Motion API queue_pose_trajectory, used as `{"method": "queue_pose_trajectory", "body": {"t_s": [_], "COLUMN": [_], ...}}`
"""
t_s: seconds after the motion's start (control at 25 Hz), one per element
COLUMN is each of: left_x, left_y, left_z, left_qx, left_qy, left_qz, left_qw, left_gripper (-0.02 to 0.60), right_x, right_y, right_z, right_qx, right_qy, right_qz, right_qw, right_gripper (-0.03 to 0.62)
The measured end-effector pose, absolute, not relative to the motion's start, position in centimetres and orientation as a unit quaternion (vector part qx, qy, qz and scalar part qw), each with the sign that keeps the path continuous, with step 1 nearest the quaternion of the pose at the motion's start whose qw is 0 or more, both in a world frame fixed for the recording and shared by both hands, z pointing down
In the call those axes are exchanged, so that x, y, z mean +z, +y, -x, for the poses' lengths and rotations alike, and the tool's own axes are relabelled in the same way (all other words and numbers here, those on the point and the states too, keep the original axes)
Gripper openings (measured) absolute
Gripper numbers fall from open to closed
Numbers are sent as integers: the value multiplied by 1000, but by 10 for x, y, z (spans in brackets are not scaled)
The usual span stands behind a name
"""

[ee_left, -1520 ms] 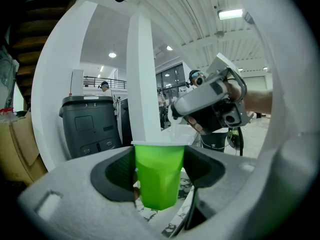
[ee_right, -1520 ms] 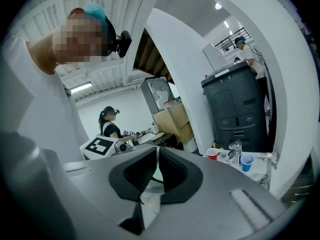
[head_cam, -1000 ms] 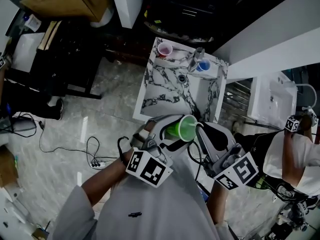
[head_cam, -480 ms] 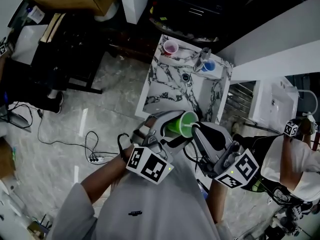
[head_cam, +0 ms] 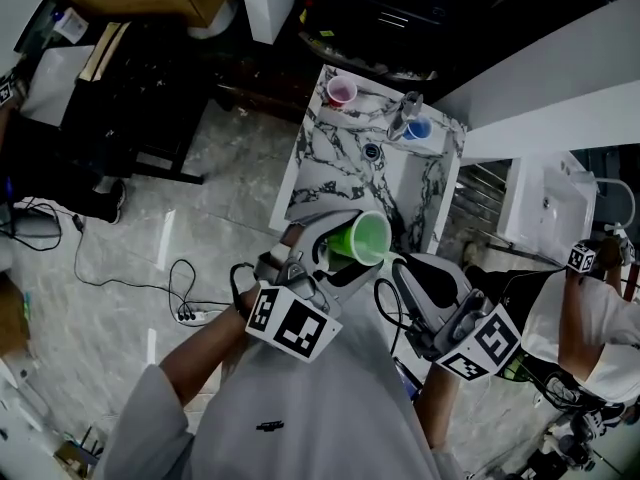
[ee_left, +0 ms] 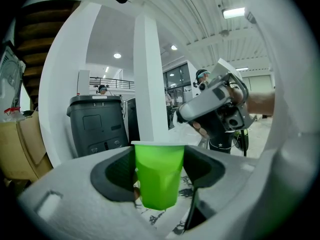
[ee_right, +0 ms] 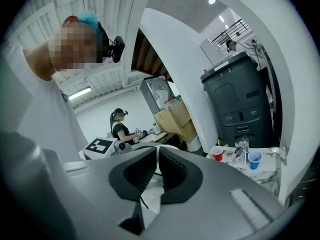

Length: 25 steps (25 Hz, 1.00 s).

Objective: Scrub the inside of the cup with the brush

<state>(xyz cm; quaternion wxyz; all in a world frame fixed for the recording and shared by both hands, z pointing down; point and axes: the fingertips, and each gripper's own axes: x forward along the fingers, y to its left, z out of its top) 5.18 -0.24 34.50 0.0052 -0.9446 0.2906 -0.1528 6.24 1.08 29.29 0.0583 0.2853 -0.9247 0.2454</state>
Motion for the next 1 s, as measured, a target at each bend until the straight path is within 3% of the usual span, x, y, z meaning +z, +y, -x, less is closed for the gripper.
{"method": "queue_pose_trajectory", "body": {"t_s": [0.36, 0.76, 1.0], "left_x": [340, 345, 345], "left_y": [14, 29, 26], "left_z": [-66, -80, -77], "left_qx": [-156, -160, -160], "left_qy": [271, 251, 255], "left_qz": [950, 955, 953], "left_qw": [19, 20, 22], "left_gripper": [304, 304, 304], "right_x": [292, 263, 260], "right_y": [3, 0, 15], "right_z": [-82, -76, -68], "right_qx": [213, 219, 235], "right_qy": [-918, -923, -927], "right_qz": [-325, -316, -291], "right_qw": [82, -4, -10], "right_gripper": [23, 23, 23]}}
